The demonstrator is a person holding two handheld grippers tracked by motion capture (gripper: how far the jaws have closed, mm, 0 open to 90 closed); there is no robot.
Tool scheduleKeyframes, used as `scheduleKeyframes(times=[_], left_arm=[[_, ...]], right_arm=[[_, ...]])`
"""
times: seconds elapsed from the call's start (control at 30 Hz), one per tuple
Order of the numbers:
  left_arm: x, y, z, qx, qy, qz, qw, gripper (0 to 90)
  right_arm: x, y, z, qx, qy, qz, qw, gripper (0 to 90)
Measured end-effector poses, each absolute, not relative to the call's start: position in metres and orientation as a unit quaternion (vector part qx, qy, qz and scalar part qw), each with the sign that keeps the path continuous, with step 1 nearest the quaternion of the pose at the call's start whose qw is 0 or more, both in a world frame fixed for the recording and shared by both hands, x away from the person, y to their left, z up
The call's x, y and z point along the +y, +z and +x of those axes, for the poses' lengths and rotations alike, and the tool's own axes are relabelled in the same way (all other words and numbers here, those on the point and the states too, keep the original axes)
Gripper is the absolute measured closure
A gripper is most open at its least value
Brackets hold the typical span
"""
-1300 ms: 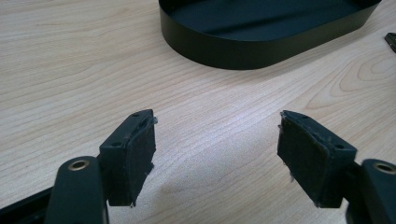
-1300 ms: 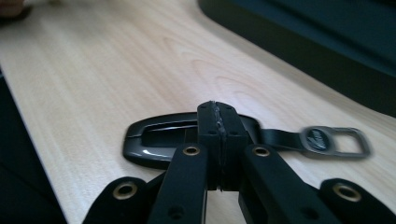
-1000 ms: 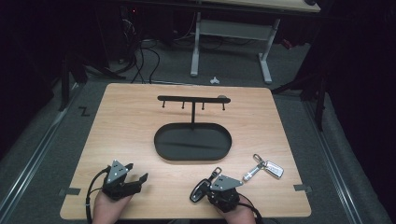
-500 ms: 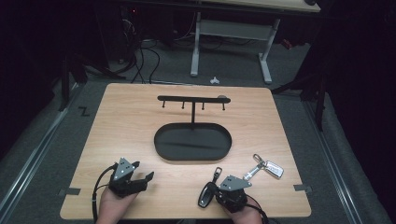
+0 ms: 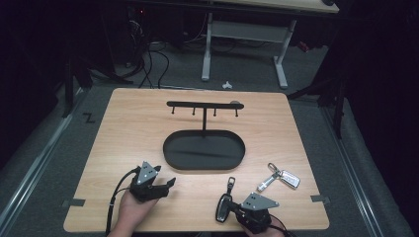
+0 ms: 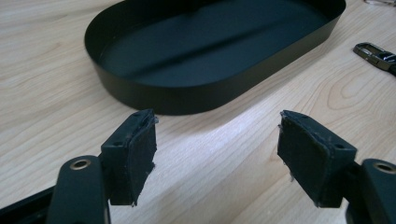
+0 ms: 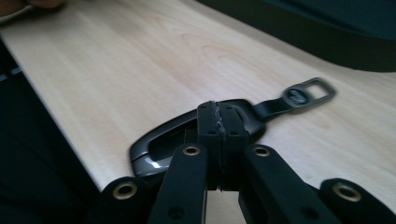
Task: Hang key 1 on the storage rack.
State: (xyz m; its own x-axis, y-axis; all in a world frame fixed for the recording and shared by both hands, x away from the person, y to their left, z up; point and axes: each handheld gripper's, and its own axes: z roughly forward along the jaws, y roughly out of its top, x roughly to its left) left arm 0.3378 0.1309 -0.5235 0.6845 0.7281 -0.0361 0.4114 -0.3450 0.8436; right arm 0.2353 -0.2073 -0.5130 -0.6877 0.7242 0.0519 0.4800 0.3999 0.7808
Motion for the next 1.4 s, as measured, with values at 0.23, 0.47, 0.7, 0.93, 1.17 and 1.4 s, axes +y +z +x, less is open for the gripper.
scheduleKeyframes(times=[0.23,0.47,0.7,0.93,1.17,1.4], left_arm=[[0.124,-0.523,0.341,0.348,0.176,0.804,0.448,28.7],[0.122,-0.523,0.342,0.345,0.173,0.806,0.449,28.8],[0.121,-0.523,0.342,0.343,0.172,0.807,0.449,28.8],[0.122,-0.524,0.341,0.343,0.172,0.809,0.446,28.8],[0.125,-0.523,0.34,0.346,0.172,0.807,0.446,28.8],[0.127,-0.524,0.34,0.349,0.173,0.805,0.447,28.9]], right_arm=[[-0.196,-0.518,0.229,0.834,0.403,0.353,0.132,90.0],[-0.205,-0.519,0.231,0.83,0.4,0.362,0.14,90.0],[-0.218,-0.519,0.234,0.824,0.397,0.376,0.15,90.0],[-0.23,-0.518,0.237,0.821,0.389,0.386,0.162,90.0],[-0.243,-0.518,0.243,0.815,0.382,0.399,0.174,90.0],[-0.256,-0.518,0.249,0.806,0.381,0.416,0.183,90.0]])
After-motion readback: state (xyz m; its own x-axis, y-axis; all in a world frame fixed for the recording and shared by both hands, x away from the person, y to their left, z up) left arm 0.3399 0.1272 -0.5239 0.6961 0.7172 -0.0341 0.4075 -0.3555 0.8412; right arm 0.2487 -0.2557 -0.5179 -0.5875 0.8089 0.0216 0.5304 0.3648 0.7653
